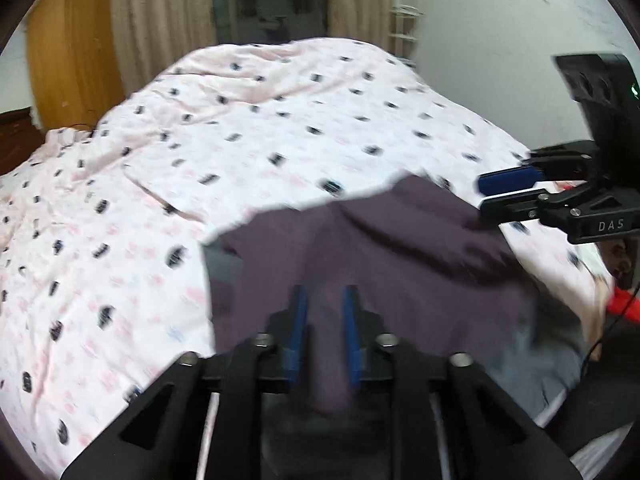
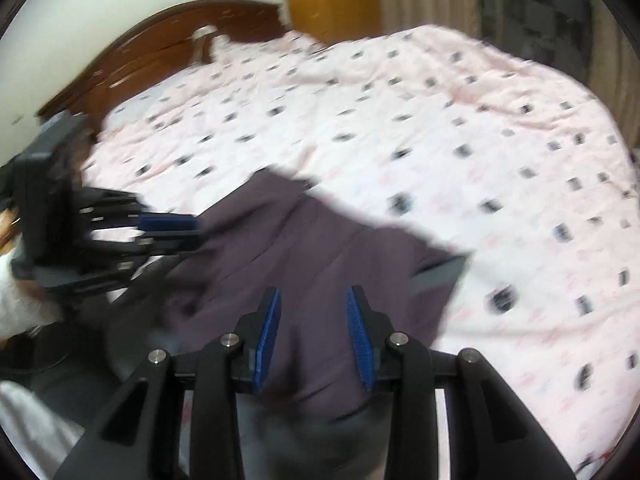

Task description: Fold clothes

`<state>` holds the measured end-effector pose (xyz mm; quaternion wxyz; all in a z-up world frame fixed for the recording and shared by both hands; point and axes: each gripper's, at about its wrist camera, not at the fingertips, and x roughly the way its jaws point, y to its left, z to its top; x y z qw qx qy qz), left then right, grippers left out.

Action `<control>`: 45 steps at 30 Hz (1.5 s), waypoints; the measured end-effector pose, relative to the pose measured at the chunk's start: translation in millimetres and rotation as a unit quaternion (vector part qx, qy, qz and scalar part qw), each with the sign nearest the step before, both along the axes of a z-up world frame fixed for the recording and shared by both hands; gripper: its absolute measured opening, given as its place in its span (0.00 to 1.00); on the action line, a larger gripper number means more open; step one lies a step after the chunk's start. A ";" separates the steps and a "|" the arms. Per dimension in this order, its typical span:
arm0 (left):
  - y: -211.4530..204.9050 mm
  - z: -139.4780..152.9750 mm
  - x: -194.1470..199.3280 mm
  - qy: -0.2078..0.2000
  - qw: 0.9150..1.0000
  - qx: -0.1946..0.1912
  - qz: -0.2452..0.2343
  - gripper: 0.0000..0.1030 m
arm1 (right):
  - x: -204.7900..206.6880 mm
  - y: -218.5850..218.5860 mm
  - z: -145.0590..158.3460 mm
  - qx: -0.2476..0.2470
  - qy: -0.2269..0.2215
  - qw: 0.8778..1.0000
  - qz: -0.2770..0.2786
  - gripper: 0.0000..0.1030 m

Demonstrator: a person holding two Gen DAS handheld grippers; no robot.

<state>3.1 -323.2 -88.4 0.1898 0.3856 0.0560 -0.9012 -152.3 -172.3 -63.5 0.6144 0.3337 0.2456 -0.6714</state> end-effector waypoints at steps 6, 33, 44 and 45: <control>-33.2 -23.2 -43.3 -0.033 0.998 0.003 0.051 0.30 | -12.8 -51.1 -14.3 0.036 0.031 0.999 0.010 0.35; 30.9 -24.1 -1.3 0.006 0.998 0.058 0.018 0.30 | 34.2 13.8 -47.2 0.027 0.012 1.000 -0.002 0.44; 18.8 -37.5 14.6 0.035 0.991 0.113 0.063 0.30 | 36.5 34.1 -50.7 0.015 -0.032 0.998 -0.044 0.45; 16.2 -29.5 26.2 0.050 0.990 0.114 0.062 0.30 | 36.0 41.0 -44.4 0.008 -0.037 0.998 -0.045 0.46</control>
